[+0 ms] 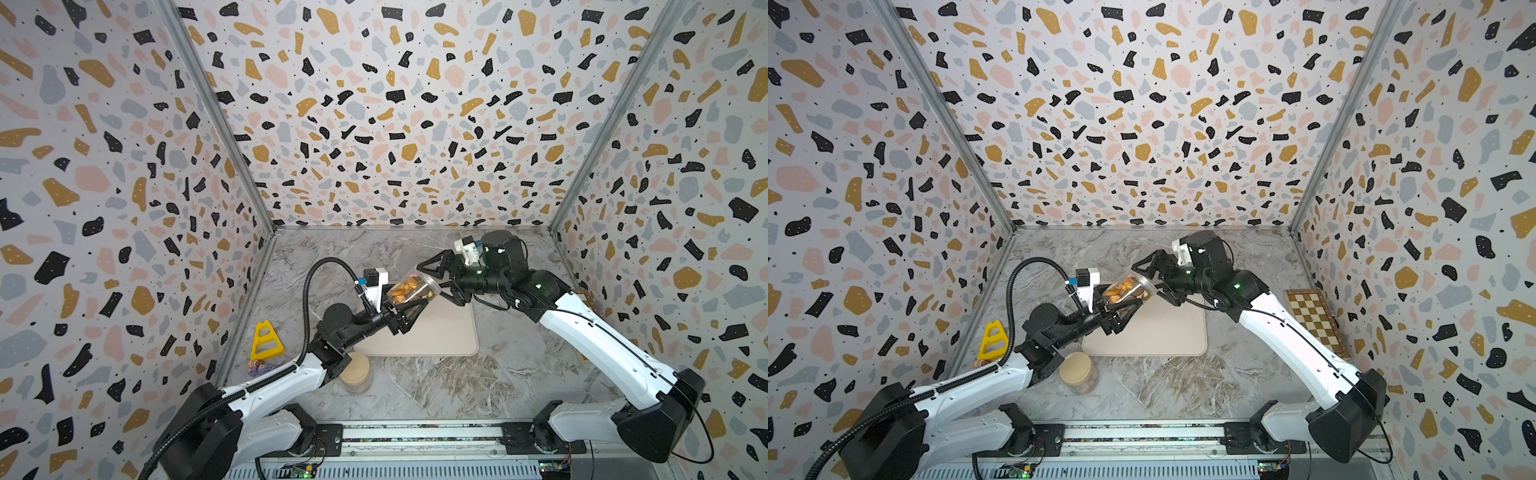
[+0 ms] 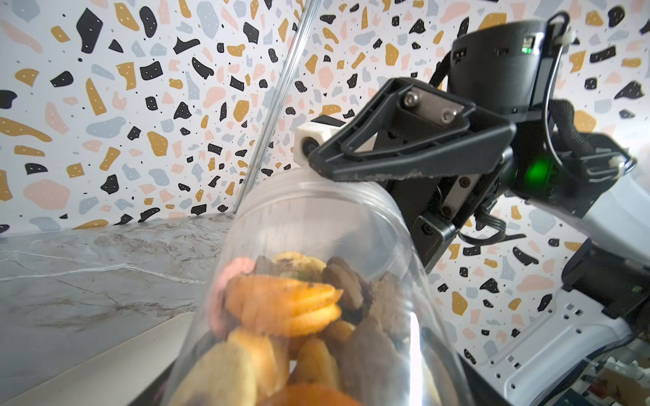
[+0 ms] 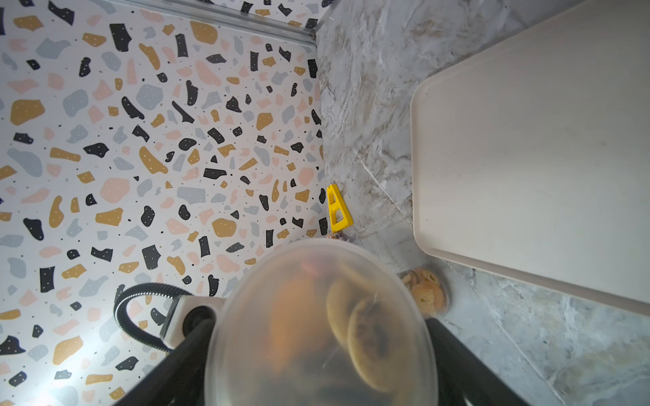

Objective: Pour the cookies out of the jar
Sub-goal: Unscrew the lid from the jar.

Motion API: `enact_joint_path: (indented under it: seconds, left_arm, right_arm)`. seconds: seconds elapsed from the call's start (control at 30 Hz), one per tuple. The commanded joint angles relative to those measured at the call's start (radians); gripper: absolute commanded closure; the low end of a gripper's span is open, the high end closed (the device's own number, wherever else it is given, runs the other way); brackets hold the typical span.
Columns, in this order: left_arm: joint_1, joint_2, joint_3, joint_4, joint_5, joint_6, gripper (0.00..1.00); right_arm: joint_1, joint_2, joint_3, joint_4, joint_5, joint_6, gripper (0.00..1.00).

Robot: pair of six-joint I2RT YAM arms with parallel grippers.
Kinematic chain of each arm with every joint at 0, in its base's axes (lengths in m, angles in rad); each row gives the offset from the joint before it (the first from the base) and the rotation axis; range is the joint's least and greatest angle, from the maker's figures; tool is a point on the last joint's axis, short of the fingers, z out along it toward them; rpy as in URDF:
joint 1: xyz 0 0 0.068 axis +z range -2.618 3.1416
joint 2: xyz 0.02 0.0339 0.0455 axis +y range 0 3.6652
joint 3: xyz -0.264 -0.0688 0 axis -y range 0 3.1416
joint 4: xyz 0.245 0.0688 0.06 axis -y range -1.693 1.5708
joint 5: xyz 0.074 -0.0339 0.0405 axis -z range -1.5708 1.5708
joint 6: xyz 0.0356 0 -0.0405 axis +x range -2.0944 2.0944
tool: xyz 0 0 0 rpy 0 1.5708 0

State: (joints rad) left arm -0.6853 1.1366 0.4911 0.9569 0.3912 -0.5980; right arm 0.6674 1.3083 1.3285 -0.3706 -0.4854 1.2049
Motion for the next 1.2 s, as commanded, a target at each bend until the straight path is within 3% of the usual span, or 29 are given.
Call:
enact_joint_path:
  seconds: [0.0, 0.23, 0.43, 0.77, 1.17]
  left_arm:
    - [-0.004, -0.002, 0.009, 0.296, -0.007, -0.139, 0.95]
    - [-0.003, 0.025, -0.020, 0.455, -0.015, -0.322, 0.92]
    - [-0.003, 0.006, -0.021, 0.454, -0.013, -0.346, 0.92]
    - [-0.003, 0.007, -0.022, 0.455, 0.007, -0.389, 0.91]
    - [-0.004, -0.022, -0.019, 0.455, 0.015, -0.443, 0.91]
  right_arm:
    - [0.011, -0.037, -0.037, 0.132, -0.036, -0.116, 0.11]
    - [-0.003, -0.082, -0.081, 0.280, -0.054, -0.238, 0.12]
    - [-0.016, -0.099, -0.104, 0.364, -0.099, -0.299, 0.12]
    - [-0.083, -0.142, -0.213, 0.563, -0.198, -0.290, 0.12]
    - [-0.097, -0.147, -0.320, 0.804, -0.223, -0.364, 0.11]
